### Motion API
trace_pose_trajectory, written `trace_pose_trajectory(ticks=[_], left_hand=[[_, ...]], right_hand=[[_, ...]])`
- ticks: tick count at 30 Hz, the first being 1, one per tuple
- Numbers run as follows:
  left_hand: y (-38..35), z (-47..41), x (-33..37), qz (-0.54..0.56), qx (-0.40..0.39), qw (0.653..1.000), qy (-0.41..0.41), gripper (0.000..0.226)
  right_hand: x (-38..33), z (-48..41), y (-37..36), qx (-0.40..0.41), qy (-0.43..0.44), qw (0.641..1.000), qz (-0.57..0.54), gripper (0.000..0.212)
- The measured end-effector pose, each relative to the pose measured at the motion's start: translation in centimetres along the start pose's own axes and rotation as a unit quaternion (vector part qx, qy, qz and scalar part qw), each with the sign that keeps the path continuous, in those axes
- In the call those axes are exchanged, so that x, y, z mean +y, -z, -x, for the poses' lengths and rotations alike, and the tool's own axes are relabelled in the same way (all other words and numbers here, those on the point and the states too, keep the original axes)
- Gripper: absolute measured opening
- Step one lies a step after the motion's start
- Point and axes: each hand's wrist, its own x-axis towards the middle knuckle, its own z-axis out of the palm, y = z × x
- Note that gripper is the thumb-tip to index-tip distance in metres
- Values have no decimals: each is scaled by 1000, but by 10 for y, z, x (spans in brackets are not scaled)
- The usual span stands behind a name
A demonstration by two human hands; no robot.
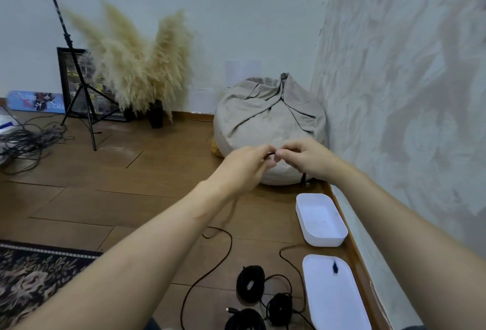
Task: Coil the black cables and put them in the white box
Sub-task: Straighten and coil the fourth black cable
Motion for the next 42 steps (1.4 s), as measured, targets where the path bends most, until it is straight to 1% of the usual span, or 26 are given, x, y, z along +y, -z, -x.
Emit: trace_pose_trajectory(ticks=[2, 5, 7, 9, 12, 14, 15, 16, 19, 20, 21, 22, 24, 25, 26, 28, 30, 31, 32, 34, 36, 37, 38, 39, 40, 42], left_hand=[[-1, -5, 2, -24, 23, 999, -6, 21], [8, -8, -14, -74, 90, 993, 4, 19], [10, -8, -15, -73, 102, 992, 7, 18], [8, -7, -9, -11, 69, 997, 22, 19], [7, -1, -17, 109, 0, 991, 74, 27], [10, 2, -32, 132, -12, 986, 101, 32], [11, 4, -38, 127, -7, 986, 106, 33], [11, 4, -40, 116, 6, 988, 103, 32], [7, 0, -26, 117, 42, 991, 57, 29], [5, -1, -21, 116, 41, 992, 43, 28], [4, -1, -18, 116, 35, 992, 36, 28], [3, -1, -21, 118, 26, 992, 42, 28], [8, 2, -37, 111, 7, 992, 66, 30], [11, 4, -46, 102, 1, 991, 81, 30], [13, 6, -52, 96, 0, 991, 94, 29], [14, 5, -50, 92, 4, 991, 95, 26], [8, 2, -34, 87, 3, 995, 55, 23], [3, 1, -25, 85, -3, 996, 39, 22], [1, 1, -21, 87, -9, 996, 31, 22], [4, 3, -26, 111, -26, 992, 56, 28], [16, 9, -44, 146, -38, 983, 101, 35], [22, 12, -52, 156, -35, 980, 120, 35], [27, 14, -56, 154, -28, 979, 132, 34], [28, 14, -57, 144, -21, 980, 133, 32], [27, 12, -53, 131, -16, 984, 122, 30], [19, 6, -37, 110, -9, 991, 78, 29]], right_hand=[[-6, 0, -3, -6, 10, 1000, 2, 23], [-8, 2, 2, -9, -23, 998, -58, 23], [-8, 3, 5, -15, -29, 998, -60, 23], [-6, 1, 8, -3, -21, 999, -26, 22], [10, -2, 17, 88, -3, 995, 55, 21], [26, -1, 26, 133, -16, 986, 98, 20], [32, 0, 27, 126, -23, 986, 107, 19], [34, 1, 25, 100, -29, 990, 97, 17], [17, 3, 6, -5, -37, 999, -4, 21], [11, 1, 2, -12, -15, 1000, -10, 21], [8, -2, 0, 2, 14, 1000, 9, 20], [10, -6, 3, 38, 35, 998, 39, 20], [21, -7, 15, 121, 22, 987, 107, 21], [29, -4, 21, 137, 4, 981, 137, 21], [35, -1, 23, 126, -16, 980, 155, 20], [38, 2, 18, 55, -26, 987, 149, 16], [26, 1, 3, -6, 10, 993, 117, 21], [20, -1, -5, -27, 34, 994, 102, 18], [14, -2, -8, -29, 54, 993, 104, 15], [14, -4, -1, 25, 59, 989, 137, 16], [29, 0, 16, 89, 18, 978, 185, 17], [37, 4, 24, 104, -6, 976, 192, 16], [43, 8, 28, 101, -25, 979, 176, 14], [46, 9, 27, 80, -34, 986, 146, 11], [43, 10, 21, 48, -25, 992, 115, 11], [25, 6, 3, -2, 18, 996, 88, 19]])
